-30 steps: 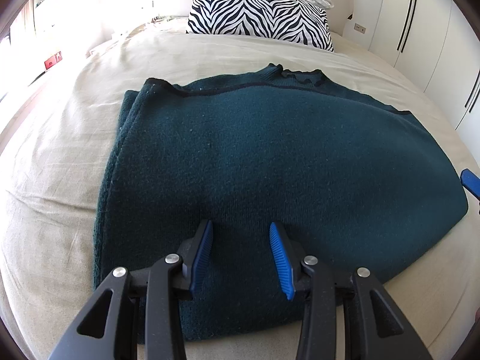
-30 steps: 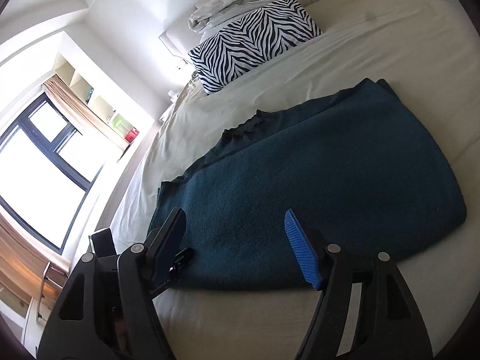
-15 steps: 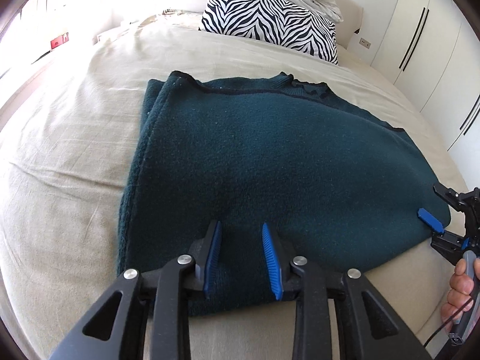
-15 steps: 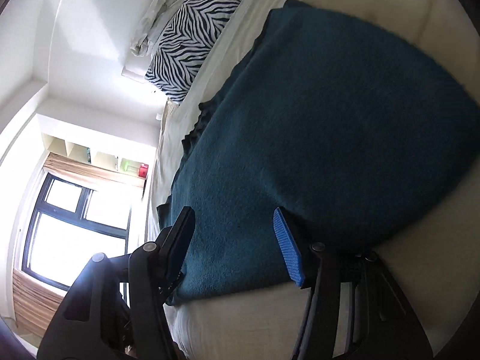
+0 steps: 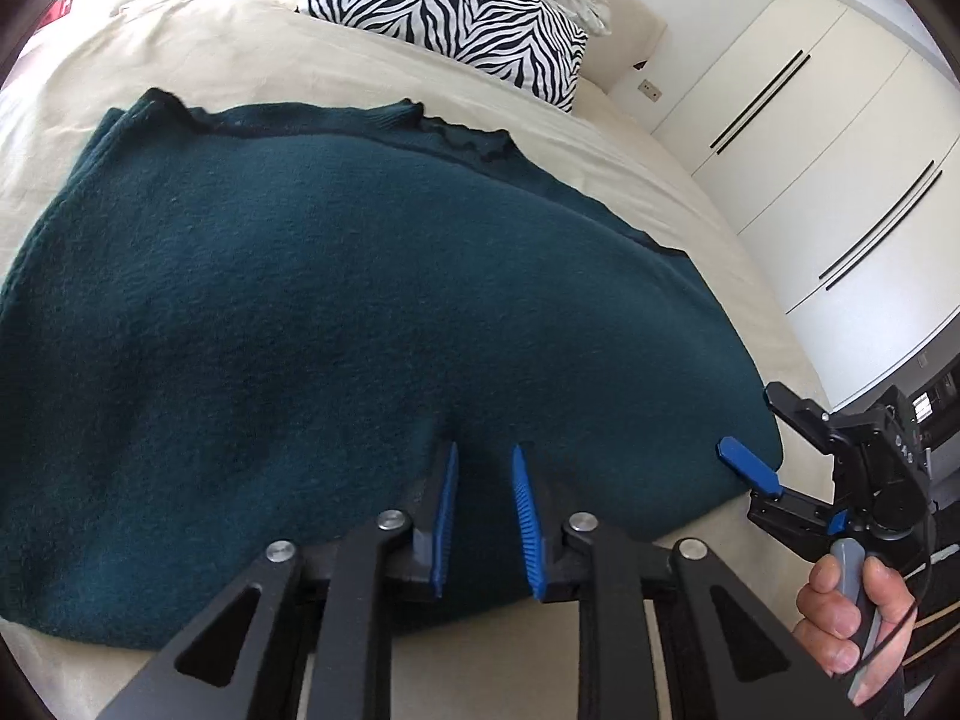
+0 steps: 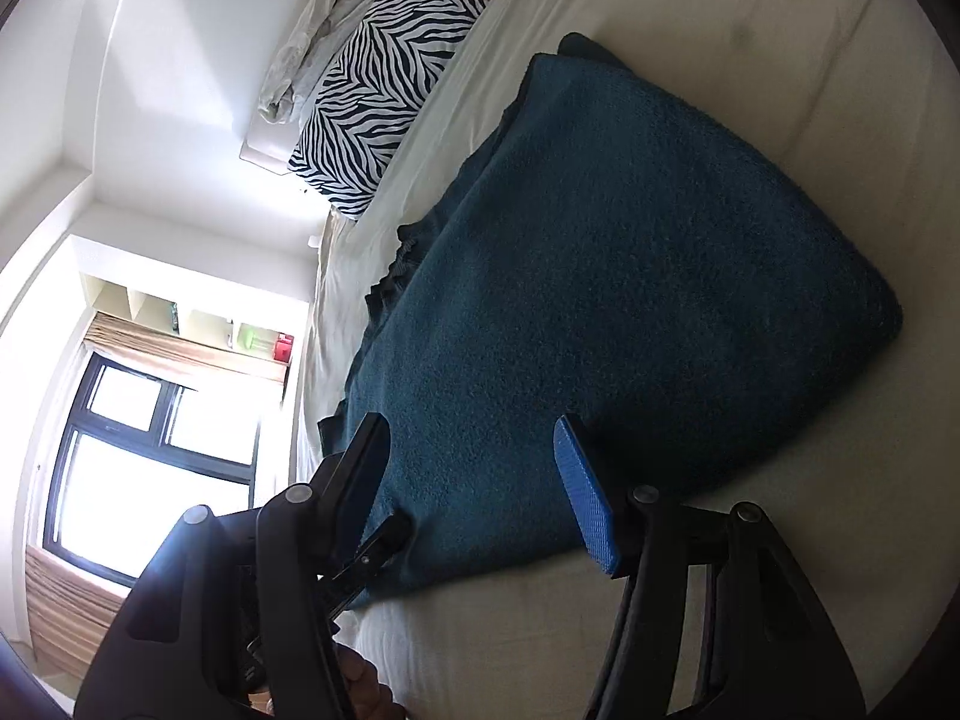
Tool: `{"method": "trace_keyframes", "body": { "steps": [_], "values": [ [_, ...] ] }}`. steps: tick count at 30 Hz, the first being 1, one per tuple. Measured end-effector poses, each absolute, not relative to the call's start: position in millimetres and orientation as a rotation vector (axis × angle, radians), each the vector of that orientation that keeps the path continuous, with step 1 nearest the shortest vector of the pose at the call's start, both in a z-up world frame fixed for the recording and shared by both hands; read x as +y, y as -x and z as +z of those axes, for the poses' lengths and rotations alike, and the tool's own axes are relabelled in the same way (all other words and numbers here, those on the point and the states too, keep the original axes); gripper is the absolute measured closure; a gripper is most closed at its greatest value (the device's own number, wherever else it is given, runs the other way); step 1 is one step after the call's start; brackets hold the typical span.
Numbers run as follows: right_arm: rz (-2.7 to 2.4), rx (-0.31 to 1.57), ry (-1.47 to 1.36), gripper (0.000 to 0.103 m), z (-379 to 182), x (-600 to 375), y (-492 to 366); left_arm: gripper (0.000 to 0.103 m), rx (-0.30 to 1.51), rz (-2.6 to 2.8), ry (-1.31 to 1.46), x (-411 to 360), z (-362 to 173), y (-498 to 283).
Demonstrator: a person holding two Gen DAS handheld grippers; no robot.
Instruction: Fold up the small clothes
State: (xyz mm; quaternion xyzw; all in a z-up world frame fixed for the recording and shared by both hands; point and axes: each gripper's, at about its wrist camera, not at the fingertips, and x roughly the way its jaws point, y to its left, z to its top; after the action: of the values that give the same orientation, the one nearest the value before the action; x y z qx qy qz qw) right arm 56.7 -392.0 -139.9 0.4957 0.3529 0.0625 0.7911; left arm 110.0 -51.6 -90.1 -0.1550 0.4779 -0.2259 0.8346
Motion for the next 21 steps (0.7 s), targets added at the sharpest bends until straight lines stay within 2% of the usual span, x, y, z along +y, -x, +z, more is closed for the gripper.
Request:
{"method": "trace_keyframes", "body": {
  "steps": [3,4,6,9,10,11,13,21],
  "values": [
    [0.133,0.66,-1.19,0.054,-160,-427,-43,0.083,0.992,-0.423,0.403,-2,-89,-107],
    [0.109,0.631,-1.22,0.056,-162,-439,-35,0.08,0.989,-0.374,0.422,19,-89,-106],
    [0.042,0.588,-1.23,0.056,-159,-460,-18,0.081,0.974,-0.335,0.496,58,-88,-101],
    [-0.085,0.538,-1.195,0.05,-142,-481,8,0.074,0.914,-0.222,0.516,103,-72,-86],
    [-0.109,0.525,-1.182,0.048,-137,-486,15,0.068,0.889,-0.211,0.54,116,-68,-81],
    [-0.111,0.506,-1.177,0.048,-130,-488,21,0.055,0.868,-0.183,0.548,125,-63,-76],
    [-0.097,0.487,-1.164,0.048,-118,-487,30,0.039,0.85,-0.149,0.557,137,-60,-73],
    [0.088,0.55,-1.081,0.048,-85,-426,-2,0.039,0.908,-0.246,0.727,140,-80,-92]
  ]
}}
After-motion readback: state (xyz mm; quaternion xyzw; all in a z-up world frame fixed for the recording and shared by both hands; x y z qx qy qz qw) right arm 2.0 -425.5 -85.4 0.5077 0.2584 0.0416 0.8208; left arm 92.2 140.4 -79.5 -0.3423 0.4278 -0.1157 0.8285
